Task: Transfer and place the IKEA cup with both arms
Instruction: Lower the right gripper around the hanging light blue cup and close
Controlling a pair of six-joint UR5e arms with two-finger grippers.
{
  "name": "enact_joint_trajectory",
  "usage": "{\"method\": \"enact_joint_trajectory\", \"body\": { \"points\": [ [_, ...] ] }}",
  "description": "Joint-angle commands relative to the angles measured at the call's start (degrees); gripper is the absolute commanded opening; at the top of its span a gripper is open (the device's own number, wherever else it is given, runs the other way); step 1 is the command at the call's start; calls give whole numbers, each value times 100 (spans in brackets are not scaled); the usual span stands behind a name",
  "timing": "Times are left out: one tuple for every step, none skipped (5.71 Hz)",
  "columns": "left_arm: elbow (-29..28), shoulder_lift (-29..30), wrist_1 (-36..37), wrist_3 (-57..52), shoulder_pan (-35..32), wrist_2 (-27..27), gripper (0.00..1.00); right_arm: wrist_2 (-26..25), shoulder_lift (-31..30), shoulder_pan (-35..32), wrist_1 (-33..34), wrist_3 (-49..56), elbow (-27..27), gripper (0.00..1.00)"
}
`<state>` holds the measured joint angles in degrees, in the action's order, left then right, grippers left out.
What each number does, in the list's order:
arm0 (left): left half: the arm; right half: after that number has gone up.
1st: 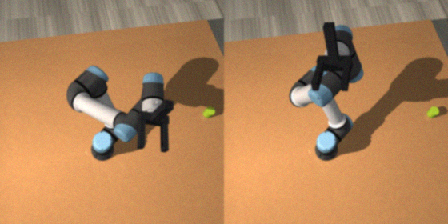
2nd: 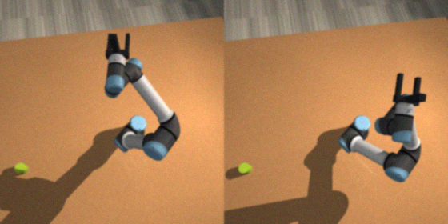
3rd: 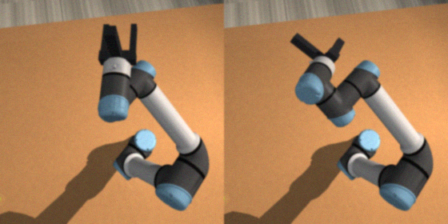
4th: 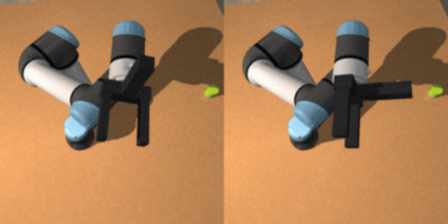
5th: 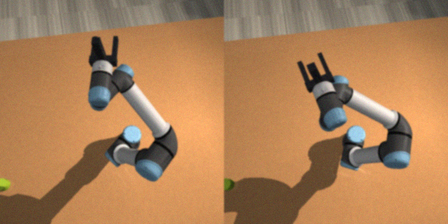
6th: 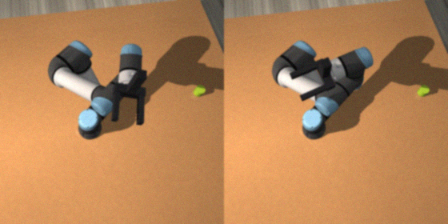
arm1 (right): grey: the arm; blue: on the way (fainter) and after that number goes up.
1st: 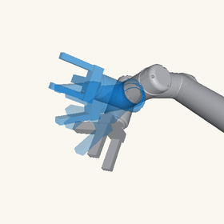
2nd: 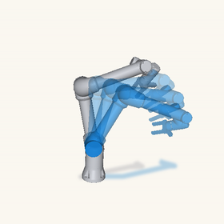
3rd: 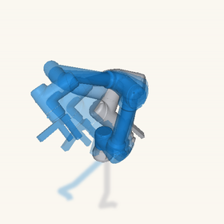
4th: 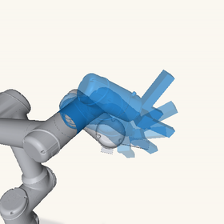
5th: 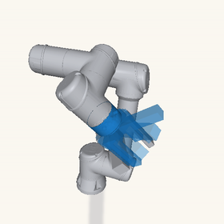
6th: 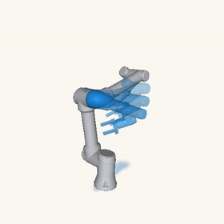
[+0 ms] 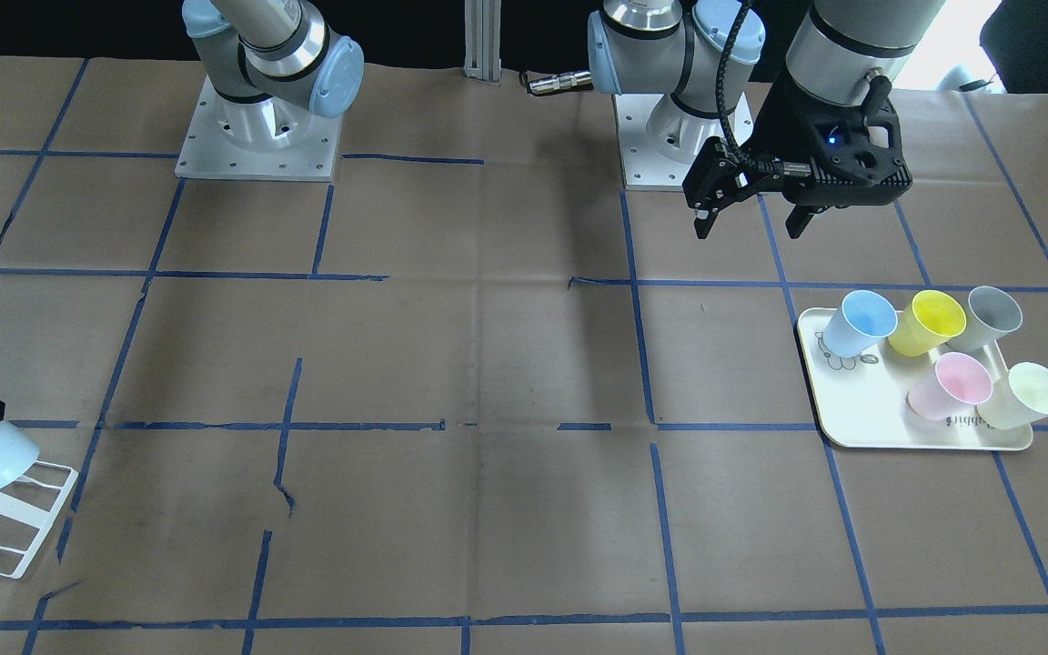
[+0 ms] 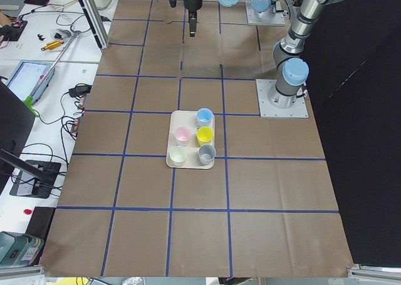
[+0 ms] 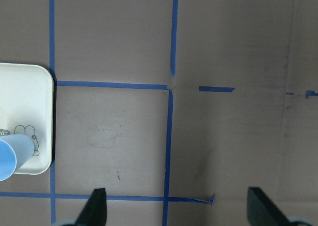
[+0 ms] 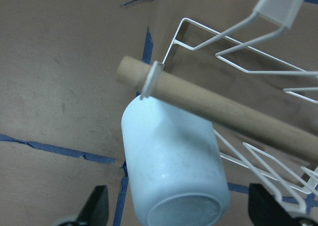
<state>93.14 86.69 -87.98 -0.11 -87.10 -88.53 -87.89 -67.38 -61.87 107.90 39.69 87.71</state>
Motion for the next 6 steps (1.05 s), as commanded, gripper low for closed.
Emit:
{"method": "enact_joint_trajectory", "body": {
  "points": [
    [37,-20,0,-16,0,-6,98,-9,15,8,47,-6,218,100],
    [38,-20,0,-24,0,-6,98,-9,6,0,73,3,246,100],
    [38,-20,0,-25,0,-6,98,0,15,-1,457,-6,255,100],
    [38,-20,0,-25,0,-6,98,0,15,8,556,-6,246,100],
    [38,-20,0,-25,0,-6,98,0,15,8,557,-14,246,91],
    [38,-20,0,-25,0,-6,98,0,6,8,548,-23,246,86]
  ]
}}
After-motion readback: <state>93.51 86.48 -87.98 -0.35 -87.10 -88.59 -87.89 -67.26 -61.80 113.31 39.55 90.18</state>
